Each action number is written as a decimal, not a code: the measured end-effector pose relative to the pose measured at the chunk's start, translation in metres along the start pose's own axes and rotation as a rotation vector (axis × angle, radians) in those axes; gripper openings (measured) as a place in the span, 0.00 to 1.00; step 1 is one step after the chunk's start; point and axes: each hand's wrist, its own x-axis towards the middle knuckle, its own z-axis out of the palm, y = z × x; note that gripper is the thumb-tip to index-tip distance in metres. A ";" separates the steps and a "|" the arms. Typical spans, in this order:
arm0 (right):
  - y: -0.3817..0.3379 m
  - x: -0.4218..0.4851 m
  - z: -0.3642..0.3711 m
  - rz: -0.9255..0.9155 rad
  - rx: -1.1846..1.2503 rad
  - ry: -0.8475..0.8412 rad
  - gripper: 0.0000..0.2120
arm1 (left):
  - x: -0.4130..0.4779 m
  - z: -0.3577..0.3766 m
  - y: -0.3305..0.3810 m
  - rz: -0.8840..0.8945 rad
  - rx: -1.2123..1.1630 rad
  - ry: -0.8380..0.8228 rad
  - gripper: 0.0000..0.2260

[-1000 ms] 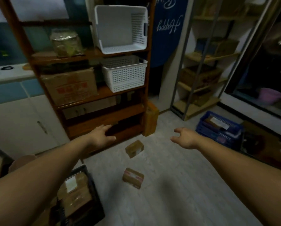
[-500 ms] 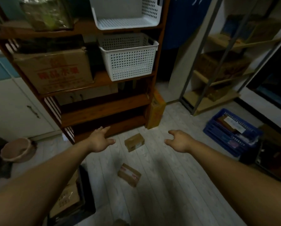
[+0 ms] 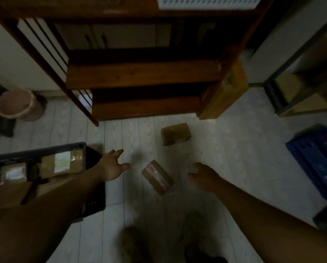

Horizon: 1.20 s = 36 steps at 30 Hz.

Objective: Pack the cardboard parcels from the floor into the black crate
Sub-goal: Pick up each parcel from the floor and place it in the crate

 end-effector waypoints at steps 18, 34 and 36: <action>0.127 0.375 0.260 0.140 0.484 -0.213 0.38 | 0.335 0.296 -0.083 0.069 -0.386 -0.068 0.20; -0.071 0.062 -0.002 -0.194 0.544 0.281 0.30 | 0.050 0.023 0.026 0.084 -0.765 0.224 0.21; -0.102 0.005 -0.032 -0.228 0.545 0.307 0.28 | -0.004 -0.026 0.037 0.089 -0.763 0.262 0.21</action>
